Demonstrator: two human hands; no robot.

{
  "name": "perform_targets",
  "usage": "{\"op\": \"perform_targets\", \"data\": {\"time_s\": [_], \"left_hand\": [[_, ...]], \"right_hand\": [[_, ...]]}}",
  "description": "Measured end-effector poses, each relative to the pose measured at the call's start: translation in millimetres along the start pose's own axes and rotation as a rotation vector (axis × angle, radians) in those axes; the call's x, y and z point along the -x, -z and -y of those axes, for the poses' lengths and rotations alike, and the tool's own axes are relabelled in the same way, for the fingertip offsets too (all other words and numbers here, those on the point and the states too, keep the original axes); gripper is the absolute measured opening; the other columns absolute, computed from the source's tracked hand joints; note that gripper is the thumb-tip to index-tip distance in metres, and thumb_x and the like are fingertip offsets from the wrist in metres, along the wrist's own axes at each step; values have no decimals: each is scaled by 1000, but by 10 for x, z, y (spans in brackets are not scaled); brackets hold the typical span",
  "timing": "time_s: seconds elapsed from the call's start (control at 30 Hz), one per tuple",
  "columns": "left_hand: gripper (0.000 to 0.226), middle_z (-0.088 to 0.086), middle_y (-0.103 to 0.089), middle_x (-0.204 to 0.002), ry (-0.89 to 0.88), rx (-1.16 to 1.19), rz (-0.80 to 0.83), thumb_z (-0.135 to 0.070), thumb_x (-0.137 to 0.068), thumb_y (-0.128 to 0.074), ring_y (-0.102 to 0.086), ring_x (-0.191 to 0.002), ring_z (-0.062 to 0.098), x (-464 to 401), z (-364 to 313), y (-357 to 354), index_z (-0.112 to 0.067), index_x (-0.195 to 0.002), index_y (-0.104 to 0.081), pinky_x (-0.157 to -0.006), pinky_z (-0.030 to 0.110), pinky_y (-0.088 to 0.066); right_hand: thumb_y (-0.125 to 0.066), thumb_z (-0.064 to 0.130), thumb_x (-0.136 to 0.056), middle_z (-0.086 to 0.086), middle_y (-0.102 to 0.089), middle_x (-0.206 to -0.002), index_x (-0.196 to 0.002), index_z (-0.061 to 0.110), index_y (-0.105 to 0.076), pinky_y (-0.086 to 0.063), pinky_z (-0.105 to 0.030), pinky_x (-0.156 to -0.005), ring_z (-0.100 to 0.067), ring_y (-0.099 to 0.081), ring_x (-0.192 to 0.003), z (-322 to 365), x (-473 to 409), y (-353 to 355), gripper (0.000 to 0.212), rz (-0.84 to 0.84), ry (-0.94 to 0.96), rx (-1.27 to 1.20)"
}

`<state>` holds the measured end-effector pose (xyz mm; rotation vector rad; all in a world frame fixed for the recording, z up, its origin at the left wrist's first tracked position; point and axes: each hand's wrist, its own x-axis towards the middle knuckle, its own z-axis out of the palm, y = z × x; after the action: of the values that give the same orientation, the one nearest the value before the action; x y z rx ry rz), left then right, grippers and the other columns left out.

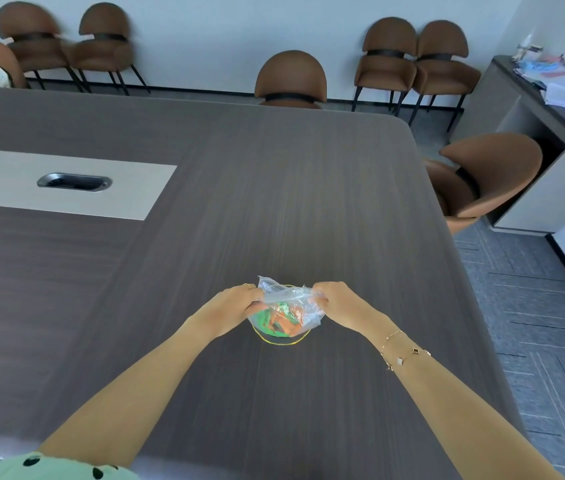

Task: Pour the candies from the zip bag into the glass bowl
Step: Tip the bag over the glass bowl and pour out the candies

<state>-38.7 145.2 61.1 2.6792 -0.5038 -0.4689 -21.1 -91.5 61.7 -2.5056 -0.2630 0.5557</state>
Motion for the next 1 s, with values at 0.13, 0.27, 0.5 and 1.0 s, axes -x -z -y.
{"op": "perform_targets", "data": {"time_s": [0.13, 0.27, 0.5, 1.0], "left_hand": [[24, -4, -45, -82, -10, 6, -49, -31, -100, -41, -44, -73, 15, 14, 50, 20, -16, -84, -50, -67, 27, -33], [25, -5, -45, -82, 12, 52, -119, -33, -100, -42, -44, -72, 16, -7, 62, 77, -13, -86, -52, -67, 30, -37], [29, -7, -45, -79, 12, 95, -124, -37, -98, -44, -51, -77, 22, -32, 119, 183, -13, -87, -54, -73, 36, -45], [26, -3, -52, -87, 6, 50, -234, -33, -99, -43, -50, -75, 19, -123, 86, 254, -11, -94, -56, -68, 28, -38]], "right_hand": [[-40, 6, -94, -1, -51, -71, -74, 10, -52, -32, -27, -54, -19, -45, -64, 45, -17, 71, 24, -3, 24, -16], [-39, 5, -93, 5, -45, -64, -59, 22, -42, -29, -24, -52, -11, -39, -56, 125, -42, 152, 38, -34, 40, -8], [-43, 9, -95, -4, -55, -79, -77, 10, -55, -39, -29, -63, -20, -48, -69, 165, -78, 252, 22, -17, 48, -21], [-44, 5, -90, -13, -62, -85, -84, 1, -62, -38, -27, -59, -20, -48, -70, 215, -108, 362, 20, -14, 39, -80]]}}
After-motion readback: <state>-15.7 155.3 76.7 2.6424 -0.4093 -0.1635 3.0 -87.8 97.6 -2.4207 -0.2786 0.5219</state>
